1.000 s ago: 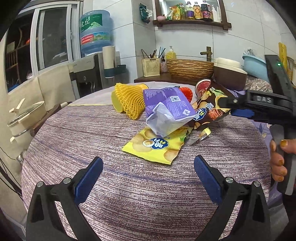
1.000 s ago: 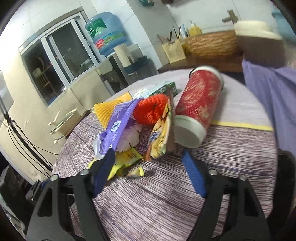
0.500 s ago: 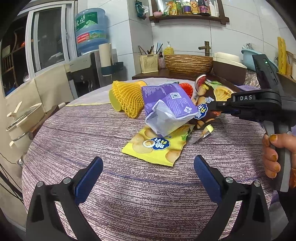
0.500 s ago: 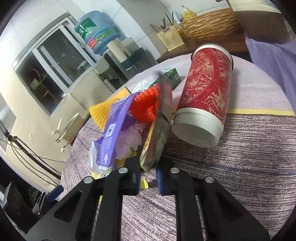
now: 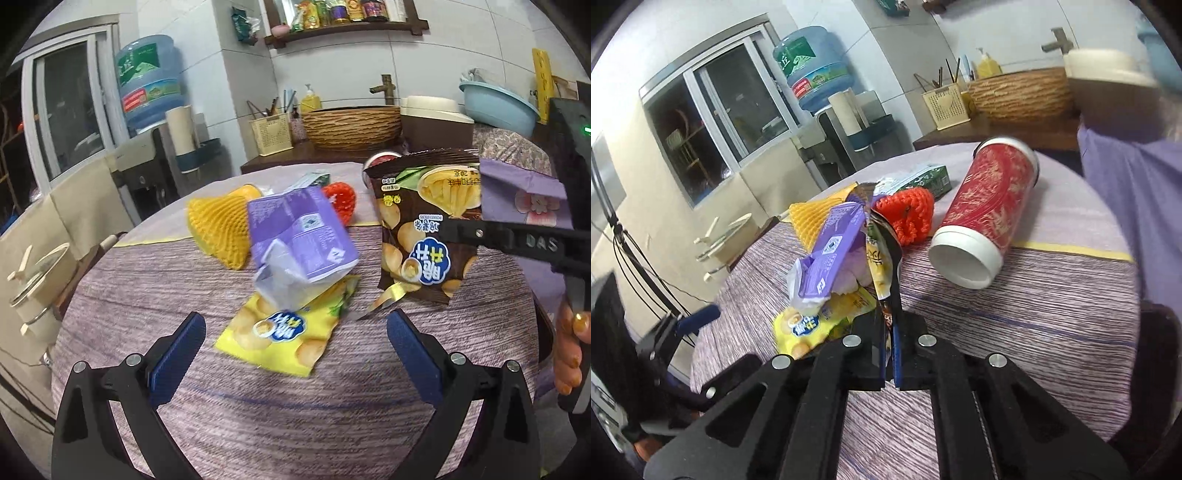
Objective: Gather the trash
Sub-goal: 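Lift the chip bag with the right tool while the left tool grasps the purple wrapper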
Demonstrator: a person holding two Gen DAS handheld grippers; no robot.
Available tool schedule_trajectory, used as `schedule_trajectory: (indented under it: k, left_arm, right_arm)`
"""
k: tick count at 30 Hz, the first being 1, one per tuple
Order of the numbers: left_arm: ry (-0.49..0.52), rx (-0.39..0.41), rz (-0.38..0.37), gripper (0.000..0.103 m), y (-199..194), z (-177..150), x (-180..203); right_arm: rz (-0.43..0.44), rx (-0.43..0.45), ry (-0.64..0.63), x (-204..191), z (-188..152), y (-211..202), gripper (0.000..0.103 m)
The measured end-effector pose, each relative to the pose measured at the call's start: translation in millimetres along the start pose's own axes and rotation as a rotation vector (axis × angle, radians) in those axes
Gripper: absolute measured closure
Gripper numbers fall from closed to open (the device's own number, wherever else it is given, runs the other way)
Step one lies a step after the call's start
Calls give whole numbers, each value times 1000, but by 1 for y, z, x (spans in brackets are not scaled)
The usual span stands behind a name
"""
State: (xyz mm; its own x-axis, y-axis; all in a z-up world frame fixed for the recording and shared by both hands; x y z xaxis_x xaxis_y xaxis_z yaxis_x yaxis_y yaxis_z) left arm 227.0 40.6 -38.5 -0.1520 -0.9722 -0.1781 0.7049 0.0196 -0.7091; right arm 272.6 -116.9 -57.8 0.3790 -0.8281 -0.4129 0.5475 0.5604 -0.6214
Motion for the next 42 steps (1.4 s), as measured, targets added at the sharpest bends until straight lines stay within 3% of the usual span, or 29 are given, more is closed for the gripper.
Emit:
schedule_trajectory:
  k: [6,14,18,22,25,27,33,34,39,42]
  left_arm:
    - [-13,-54,-23,6,27,24,10]
    - [11,-118,31,11,57,51,26]
    - [35,-162,96,29,74,52,31]
    - [-2,-158,101,43,73,51,25]
    - [-25,-144,92,62,67,50,19]
    - [-50,-147,68,80,65,50,14]
    - [-148,-117,24,93,53,40,-10]
    - [-169,-111,13,100,50,38,-15]
    - [-253,-78,-46,101,33,23,-34]
    - [-254,-63,-35,101,24,14,-37]
  right_arm:
    - [-30,38,-42,1,-6,-24,100]
    - [-59,69,-52,8,-15,-47,100]
    - [-73,75,-61,9,-20,-52,100]
    - [-77,81,-68,10,-23,-57,100]
    - [-77,86,-67,11,-25,-60,100]
    - [-75,88,-61,12,-26,-62,100]
    - [-73,93,-52,12,-29,-65,100]
    - [-74,93,-52,13,-30,-65,100]
    - [-72,95,-46,14,-32,-68,100]
    - [-70,96,-44,14,-33,-69,100]
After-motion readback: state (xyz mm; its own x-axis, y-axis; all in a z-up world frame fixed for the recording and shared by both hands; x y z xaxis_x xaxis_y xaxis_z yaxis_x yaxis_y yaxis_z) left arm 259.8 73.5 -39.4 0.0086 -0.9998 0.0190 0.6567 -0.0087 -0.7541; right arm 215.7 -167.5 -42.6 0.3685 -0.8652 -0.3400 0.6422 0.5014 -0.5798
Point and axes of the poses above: each gripper's, at about its wrist camera, not at the fingertips, and y roughly the way its jaws point, x to its right, z to its top, the point moved 4 cm from there along y, roughly the way its jaws point, and after that the axes turned 10 degrees about -x, right-handed, at the moved point
